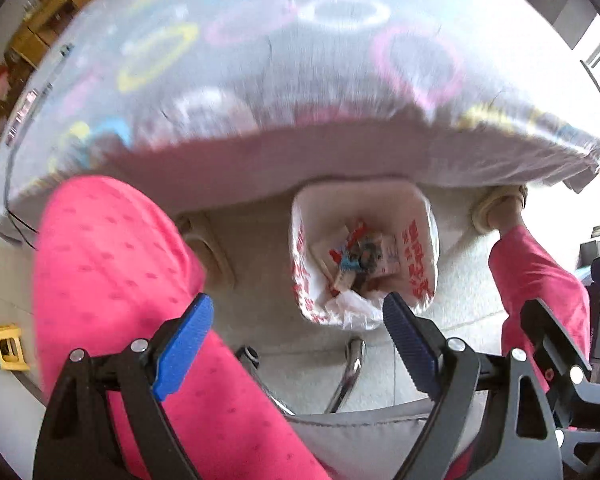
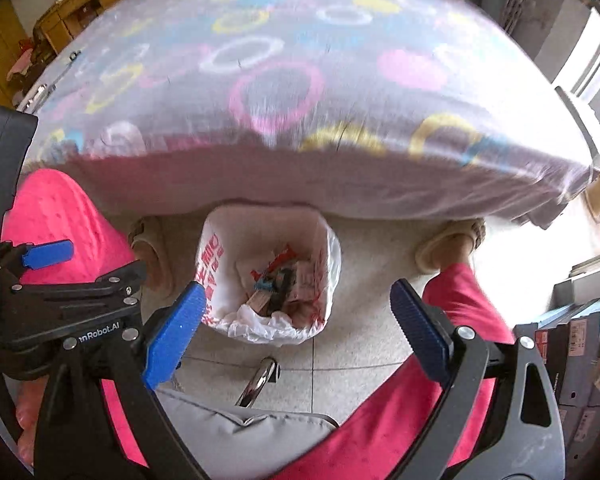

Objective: Collect trash

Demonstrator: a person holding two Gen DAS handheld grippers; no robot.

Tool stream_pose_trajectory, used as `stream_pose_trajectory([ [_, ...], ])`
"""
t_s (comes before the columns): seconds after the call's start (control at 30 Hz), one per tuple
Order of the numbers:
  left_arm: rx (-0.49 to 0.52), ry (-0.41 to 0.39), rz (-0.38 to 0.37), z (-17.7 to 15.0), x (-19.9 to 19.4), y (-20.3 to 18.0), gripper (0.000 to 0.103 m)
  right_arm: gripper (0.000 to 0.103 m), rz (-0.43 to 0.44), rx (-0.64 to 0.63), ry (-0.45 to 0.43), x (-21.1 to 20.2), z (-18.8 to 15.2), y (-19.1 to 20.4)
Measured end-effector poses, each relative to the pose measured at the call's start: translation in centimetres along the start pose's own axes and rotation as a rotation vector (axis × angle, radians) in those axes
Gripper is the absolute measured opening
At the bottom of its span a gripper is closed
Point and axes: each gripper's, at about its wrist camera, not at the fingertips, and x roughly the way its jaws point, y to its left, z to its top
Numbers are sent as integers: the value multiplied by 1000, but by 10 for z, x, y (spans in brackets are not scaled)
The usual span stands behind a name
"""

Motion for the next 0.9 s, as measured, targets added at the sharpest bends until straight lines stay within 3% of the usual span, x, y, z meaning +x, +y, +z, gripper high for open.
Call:
stream_pose_trajectory([
  [0.17, 0, -162, 43, -1, -56, -5, 84, 91, 0, 35, -110, -46, 0, -3],
  [0.5, -18, -514, 45, -9, -191, -7, 86, 95, -10, 92, -446, -167, 2, -19],
  [0.53, -22, -549, 52, -12, -204, -7, 90, 96, -16, 97, -481, -180, 1, -21],
  [0.7, -60, -644, 46, -22, -249, -5, 95, 96, -78, 81, -615, -228, -5, -18],
  [0.9, -64, -684, 27, -30, -275, -2, 95, 96, -150, 60, -708, -264, -16, -13],
])
